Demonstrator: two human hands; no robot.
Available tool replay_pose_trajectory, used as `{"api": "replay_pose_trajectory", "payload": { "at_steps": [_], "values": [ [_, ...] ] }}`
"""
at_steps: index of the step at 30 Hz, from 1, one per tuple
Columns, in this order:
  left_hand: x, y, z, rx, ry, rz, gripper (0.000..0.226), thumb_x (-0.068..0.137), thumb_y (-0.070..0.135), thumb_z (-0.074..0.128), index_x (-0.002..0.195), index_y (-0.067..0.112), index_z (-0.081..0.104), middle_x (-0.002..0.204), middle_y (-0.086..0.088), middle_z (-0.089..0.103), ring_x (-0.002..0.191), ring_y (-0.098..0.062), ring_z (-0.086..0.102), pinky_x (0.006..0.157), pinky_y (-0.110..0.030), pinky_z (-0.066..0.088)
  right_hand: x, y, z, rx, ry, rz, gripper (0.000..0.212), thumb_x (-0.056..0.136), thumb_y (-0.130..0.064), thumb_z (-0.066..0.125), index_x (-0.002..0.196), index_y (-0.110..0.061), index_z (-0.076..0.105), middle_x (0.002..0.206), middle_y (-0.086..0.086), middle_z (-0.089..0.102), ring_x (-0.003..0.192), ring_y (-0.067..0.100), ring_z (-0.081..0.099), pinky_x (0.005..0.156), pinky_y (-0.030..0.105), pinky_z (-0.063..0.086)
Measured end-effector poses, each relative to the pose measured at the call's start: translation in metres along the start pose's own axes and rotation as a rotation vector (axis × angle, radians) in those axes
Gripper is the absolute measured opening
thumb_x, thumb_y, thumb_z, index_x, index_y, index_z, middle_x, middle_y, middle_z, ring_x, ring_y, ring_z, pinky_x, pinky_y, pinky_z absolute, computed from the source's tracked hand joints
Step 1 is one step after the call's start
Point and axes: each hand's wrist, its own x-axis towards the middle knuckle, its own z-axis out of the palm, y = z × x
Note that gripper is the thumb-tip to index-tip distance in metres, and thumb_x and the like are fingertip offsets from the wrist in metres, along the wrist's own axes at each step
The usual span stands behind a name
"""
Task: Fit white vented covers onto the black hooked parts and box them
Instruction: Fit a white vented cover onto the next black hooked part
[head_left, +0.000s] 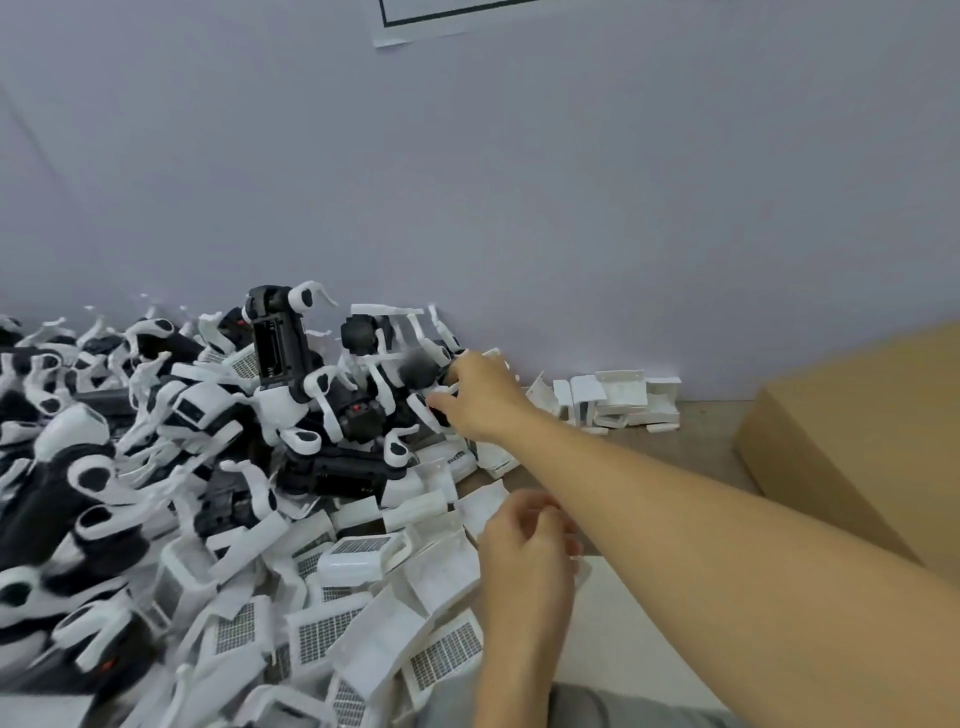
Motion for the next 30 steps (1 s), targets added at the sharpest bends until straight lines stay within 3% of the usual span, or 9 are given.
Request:
{"api": "replay_pose_trajectory", "payload": {
  "at_steps": [2, 5, 10, 13, 16, 19, 22, 27, 30],
  "values": [
    [-0.001, 0.001, 0.000, -0.006, -0.015, 0.002, 0.027, 0.095, 0.004, 0.044, 0.093, 0.009, 0.070, 0.085, -0.010, 0.074, 0.074, -0.021, 0.067, 0.075, -0.042, 0.056, 0.005, 0.002, 0.007, 0.008, 0.025, -0.012, 0.033, 0.094, -0.019, 0.068, 0.067, -0.003, 0.058, 0.081, 0.007, 0.054, 0.090, 0.028, 0.058, 0.077, 0.034, 0.053],
    [0.001, 0.002, -0.001, -0.041, 0.003, -0.022, 0.026, 0.095, 0.002, 0.045, 0.091, 0.008, 0.070, 0.083, -0.012, 0.073, 0.071, -0.020, 0.065, 0.070, -0.038, 0.054, 0.007, 0.004, 0.005, 0.138, 0.089, 0.034, 0.036, 0.093, -0.013, 0.067, 0.060, 0.000, 0.057, 0.069, 0.007, 0.058, 0.077, 0.023, 0.058, 0.068, 0.027, 0.046],
    [-0.001, 0.001, 0.001, -0.091, 0.027, -0.027, 0.030, 0.096, -0.003, 0.042, 0.087, 0.010, 0.068, 0.071, -0.002, 0.069, 0.063, -0.013, 0.063, 0.061, -0.030, 0.050, -0.001, 0.018, -0.031, 0.266, 0.258, 0.099, 0.040, 0.090, -0.003, 0.059, 0.053, -0.004, 0.046, 0.051, 0.002, 0.039, 0.045, 0.014, 0.031, 0.038, 0.011, 0.029],
    [0.000, 0.002, 0.001, -0.132, 0.028, -0.021, 0.030, 0.097, -0.004, 0.042, 0.087, 0.008, 0.068, 0.066, -0.001, 0.068, 0.058, -0.010, 0.062, 0.054, -0.023, 0.050, -0.017, 0.023, -0.050, 0.436, 0.462, 0.154, 0.031, 0.092, -0.004, 0.058, 0.066, 0.013, 0.057, 0.052, 0.008, 0.042, 0.047, 0.013, 0.035, 0.047, 0.017, 0.034],
    [0.000, 0.002, 0.002, -0.173, 0.029, -0.014, 0.030, 0.096, -0.006, 0.042, 0.087, 0.006, 0.068, 0.064, 0.000, 0.068, 0.057, -0.010, 0.062, 0.053, -0.022, 0.050, -0.031, 0.027, -0.072, 0.683, 0.597, 0.201, 0.028, 0.096, -0.012, 0.059, 0.077, 0.005, 0.070, 0.076, 0.021, 0.069, 0.067, 0.030, 0.060, 0.068, 0.036, 0.053],
    [0.001, 0.002, 0.002, -0.246, 0.019, -0.023, 0.030, 0.098, -0.004, 0.042, 0.087, 0.004, 0.069, 0.067, -0.004, 0.070, 0.060, -0.015, 0.063, 0.055, -0.026, 0.052, -0.057, 0.035, -0.091, 0.900, 0.518, 0.216, 0.029, 0.100, -0.011, 0.055, 0.078, -0.014, 0.074, 0.078, 0.000, 0.075, 0.080, 0.014, 0.071, 0.071, 0.030, 0.055],
    [0.001, 0.007, 0.002, -0.389, -0.011, -0.075, 0.028, 0.101, 0.008, 0.045, 0.091, 0.000, 0.071, 0.078, -0.013, 0.075, 0.064, -0.019, 0.067, 0.059, -0.029, 0.053, -0.099, 0.046, -0.094, 1.023, 0.404, 0.200, 0.029, 0.101, -0.008, 0.053, 0.084, -0.015, 0.075, 0.080, -0.006, 0.076, 0.079, 0.007, 0.072, 0.072, 0.025, 0.051],
    [0.000, 0.007, 0.000, -0.507, -0.138, -0.159, 0.070, 0.100, 0.057, 0.033, 0.108, 0.000, 0.073, 0.103, -0.020, 0.076, 0.093, -0.030, 0.071, 0.076, -0.038, 0.049, -0.166, 0.071, -0.068, 1.058, 0.230, 0.222, 0.023, 0.098, -0.015, 0.056, 0.101, -0.016, 0.079, 0.106, 0.003, 0.076, 0.102, 0.023, 0.066, 0.088, 0.033, 0.052],
    [-0.002, 0.009, 0.000, -0.596, -0.196, -0.176, 0.063, 0.092, 0.056, 0.045, 0.114, 0.004, 0.073, 0.109, -0.020, 0.074, 0.095, -0.030, 0.072, 0.079, -0.039, 0.049, -0.191, 0.076, -0.060, 0.913, 0.153, 0.118, 0.032, 0.094, -0.009, 0.060, 0.093, -0.032, 0.082, 0.104, -0.010, 0.076, 0.101, 0.004, 0.068, 0.083, 0.018, 0.049]
  ]
}}
